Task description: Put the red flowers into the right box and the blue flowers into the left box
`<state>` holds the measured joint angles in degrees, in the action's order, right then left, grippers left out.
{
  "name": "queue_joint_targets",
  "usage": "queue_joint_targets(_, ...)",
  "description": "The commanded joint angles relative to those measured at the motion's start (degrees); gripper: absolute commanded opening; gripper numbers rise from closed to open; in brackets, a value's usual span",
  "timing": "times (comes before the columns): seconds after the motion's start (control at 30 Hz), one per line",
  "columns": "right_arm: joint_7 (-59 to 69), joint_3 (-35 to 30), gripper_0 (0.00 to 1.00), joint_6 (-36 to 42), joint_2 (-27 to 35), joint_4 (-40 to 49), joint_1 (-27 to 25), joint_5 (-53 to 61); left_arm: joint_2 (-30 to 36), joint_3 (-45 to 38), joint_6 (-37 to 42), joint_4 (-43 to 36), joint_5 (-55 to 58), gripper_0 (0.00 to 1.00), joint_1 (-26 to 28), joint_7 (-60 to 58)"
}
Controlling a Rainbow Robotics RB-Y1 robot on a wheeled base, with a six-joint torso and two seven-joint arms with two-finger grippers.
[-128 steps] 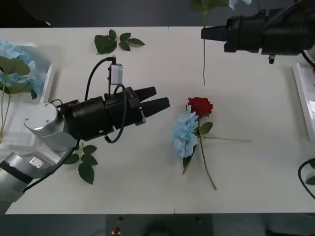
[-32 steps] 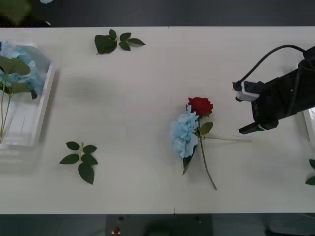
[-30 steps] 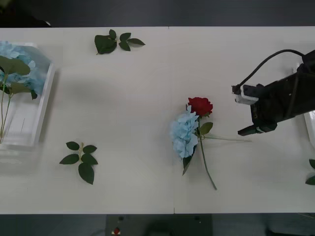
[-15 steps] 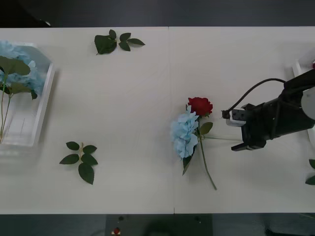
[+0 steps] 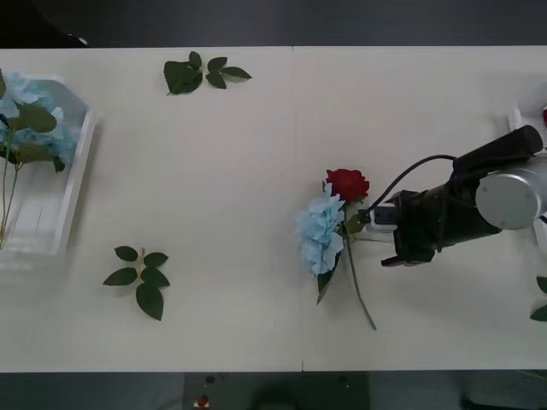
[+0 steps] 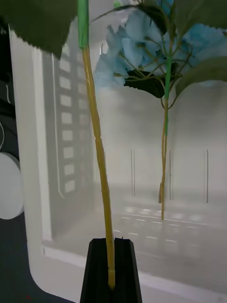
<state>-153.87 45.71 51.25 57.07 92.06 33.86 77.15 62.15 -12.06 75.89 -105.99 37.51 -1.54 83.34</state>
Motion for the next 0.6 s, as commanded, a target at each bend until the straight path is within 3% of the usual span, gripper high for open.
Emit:
queue_joint_targets(0.03,0.6,-0.6,0.99,-0.5,-2.6,-2.4,0.1,-0.9,-0.5,2.4,-4.5,5.3,-0.1,0.0,-2.6,-0.9)
queue_joint_targets(0.23,0.6,-0.5,0.97,-1.0,-5.6,-5.5,0.1,-2.4,-0.5,7.7,-11.4,13.4,3.9,0.0,-5.2,-1.2)
queue_joint_targets(0.33,0.6,-0.5,0.86,-1.1,-6.4,-6.1,0.0,-3.1,-0.5,10.4,-13.6,16.3,4.9,0.0,-6.6,-1.2)
queue_joint_targets(0.47,0.6,-0.5,0.56,-1.6,-7.1,-6.7,-0.1,-3.9,-0.5,11.2,-14.0,17.0,6.1,0.01,-7.1,-0.8)
queue_joint_targets(0.5,0.6,-0.5,0.44,-1.8,-7.5,-6.9,-0.1,-3.9,-0.4,11.2,-14.0,17.0,6.9,0.04,-7.1,-0.6)
queue_joint_targets(0.53,0.7,-0.5,0.35,-1.9,-7.5,-7.0,-0.1,-4.0,-0.4,11.2,-14.0,17.0,7.3,0.09,-7.1,-0.5)
queue_joint_targets(0.6,0.8,-0.5,0.11,-1.9,-7.8,-7.3,-0.1,-4.4,-0.4,11.2,-13.9,17.0,8.5,0.37,-7.1,-0.4)
